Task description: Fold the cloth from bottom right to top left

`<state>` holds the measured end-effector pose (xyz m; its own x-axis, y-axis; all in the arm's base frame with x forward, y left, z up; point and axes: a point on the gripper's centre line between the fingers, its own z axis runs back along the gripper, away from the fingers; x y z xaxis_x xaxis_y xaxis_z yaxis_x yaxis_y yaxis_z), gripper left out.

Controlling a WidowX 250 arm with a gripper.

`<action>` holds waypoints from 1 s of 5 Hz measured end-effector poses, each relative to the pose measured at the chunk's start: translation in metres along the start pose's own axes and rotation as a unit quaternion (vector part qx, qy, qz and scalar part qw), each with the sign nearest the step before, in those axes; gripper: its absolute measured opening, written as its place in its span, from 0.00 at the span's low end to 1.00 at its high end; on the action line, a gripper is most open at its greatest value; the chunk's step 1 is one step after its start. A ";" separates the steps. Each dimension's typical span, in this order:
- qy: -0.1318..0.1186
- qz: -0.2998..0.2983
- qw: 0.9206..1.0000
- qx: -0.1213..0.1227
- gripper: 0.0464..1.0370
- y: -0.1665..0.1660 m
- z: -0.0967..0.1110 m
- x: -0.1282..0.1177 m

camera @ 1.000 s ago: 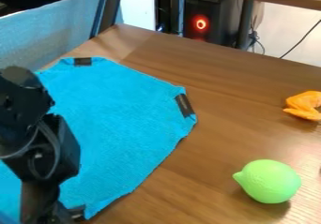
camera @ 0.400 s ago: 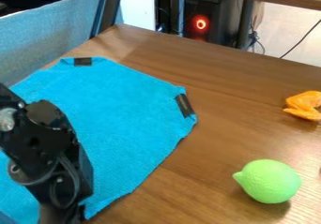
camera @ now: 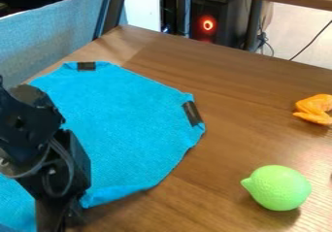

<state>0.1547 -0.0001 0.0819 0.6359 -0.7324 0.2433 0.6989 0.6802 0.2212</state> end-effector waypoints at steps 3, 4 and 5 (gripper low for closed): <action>0.142 0.156 0.976 -0.055 0.04 0.106 0.017 0.021; 0.200 0.194 0.960 -0.037 0.03 0.144 0.015 0.025; 0.228 0.219 0.949 -0.015 0.03 0.178 0.013 0.023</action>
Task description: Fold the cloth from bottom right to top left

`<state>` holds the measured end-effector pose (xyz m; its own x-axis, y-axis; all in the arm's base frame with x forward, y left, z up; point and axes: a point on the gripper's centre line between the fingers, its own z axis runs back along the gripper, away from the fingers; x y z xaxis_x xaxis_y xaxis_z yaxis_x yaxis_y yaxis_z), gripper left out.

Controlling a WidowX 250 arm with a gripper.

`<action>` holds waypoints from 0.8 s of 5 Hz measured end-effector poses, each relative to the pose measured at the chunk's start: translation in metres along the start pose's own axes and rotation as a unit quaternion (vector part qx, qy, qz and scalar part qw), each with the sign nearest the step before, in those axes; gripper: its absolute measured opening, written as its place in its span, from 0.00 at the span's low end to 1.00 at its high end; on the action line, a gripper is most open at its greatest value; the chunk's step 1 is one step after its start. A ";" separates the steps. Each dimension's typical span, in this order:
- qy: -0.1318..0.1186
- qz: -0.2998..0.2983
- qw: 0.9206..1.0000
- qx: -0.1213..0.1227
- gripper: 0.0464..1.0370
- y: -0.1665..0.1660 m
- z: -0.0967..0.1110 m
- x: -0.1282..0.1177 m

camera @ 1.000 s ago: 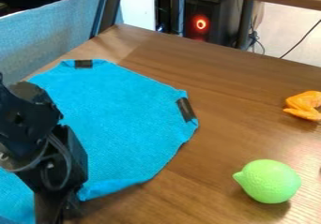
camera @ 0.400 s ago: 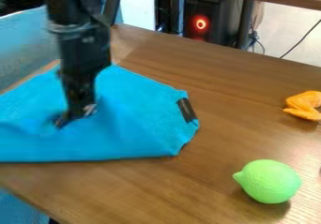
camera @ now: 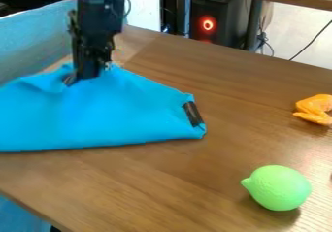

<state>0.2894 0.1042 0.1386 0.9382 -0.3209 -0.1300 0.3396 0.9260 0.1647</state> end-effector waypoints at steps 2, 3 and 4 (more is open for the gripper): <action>0.011 0.052 0.998 0.023 0.03 0.049 -0.003 0.016; 0.012 0.065 0.997 0.028 0.03 0.069 -0.010 0.022; 0.004 0.075 0.997 0.032 0.03 0.082 -0.014 0.034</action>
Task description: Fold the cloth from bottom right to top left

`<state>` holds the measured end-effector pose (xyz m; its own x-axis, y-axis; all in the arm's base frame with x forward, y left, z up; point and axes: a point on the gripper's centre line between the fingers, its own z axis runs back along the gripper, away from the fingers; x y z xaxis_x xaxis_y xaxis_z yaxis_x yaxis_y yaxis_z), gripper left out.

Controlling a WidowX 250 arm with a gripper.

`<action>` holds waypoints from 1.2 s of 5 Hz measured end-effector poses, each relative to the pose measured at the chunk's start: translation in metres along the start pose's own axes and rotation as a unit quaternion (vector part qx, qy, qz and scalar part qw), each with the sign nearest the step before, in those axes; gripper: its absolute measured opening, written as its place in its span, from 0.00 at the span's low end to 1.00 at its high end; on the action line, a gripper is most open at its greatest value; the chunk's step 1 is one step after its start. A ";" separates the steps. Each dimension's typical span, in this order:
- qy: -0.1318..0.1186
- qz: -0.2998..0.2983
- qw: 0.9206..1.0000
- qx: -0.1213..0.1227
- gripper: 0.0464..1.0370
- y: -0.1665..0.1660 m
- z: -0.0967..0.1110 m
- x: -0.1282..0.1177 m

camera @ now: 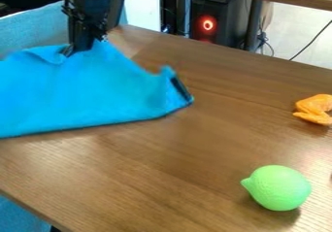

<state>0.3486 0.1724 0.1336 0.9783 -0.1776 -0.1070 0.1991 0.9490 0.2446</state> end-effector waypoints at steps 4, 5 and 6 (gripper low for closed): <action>-0.044 0.031 0.998 0.017 0.54 0.045 -0.017 0.022; -0.049 0.030 0.998 0.009 0.85 0.041 -0.029 0.021; -0.070 0.036 0.997 -0.011 0.97 0.040 -0.029 0.017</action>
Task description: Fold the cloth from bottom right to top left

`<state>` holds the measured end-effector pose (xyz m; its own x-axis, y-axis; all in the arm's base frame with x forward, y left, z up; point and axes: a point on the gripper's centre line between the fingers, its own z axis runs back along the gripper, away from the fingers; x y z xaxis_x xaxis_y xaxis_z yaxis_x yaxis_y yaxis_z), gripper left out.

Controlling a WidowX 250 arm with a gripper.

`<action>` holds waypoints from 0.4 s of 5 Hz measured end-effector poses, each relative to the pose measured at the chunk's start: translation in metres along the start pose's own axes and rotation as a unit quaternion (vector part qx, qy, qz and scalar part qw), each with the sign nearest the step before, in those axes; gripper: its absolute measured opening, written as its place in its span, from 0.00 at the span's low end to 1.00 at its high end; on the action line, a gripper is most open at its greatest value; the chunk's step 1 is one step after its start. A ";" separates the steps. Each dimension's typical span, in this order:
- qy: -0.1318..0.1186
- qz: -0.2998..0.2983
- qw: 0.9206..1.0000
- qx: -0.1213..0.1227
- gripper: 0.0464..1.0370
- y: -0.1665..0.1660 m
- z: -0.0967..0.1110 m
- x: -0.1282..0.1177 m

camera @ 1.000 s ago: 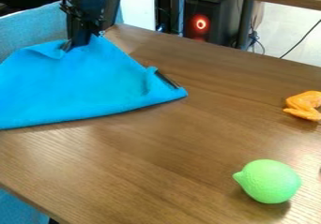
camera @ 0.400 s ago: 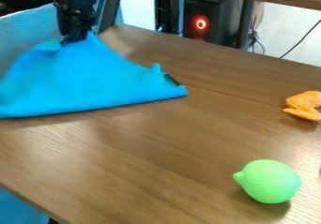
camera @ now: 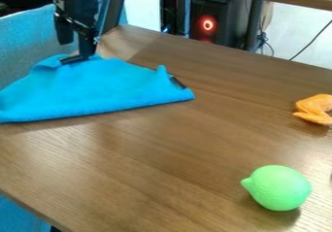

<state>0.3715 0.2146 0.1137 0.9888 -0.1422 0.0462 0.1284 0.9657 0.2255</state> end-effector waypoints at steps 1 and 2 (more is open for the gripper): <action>-0.039 0.022 0.999 -0.013 0.96 0.002 0.017 -0.007; -0.065 0.086 0.994 -0.014 0.96 0.007 0.045 -0.026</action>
<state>0.3432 0.2149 0.1582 0.9781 -0.0002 0.2080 -0.0374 0.9835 0.1767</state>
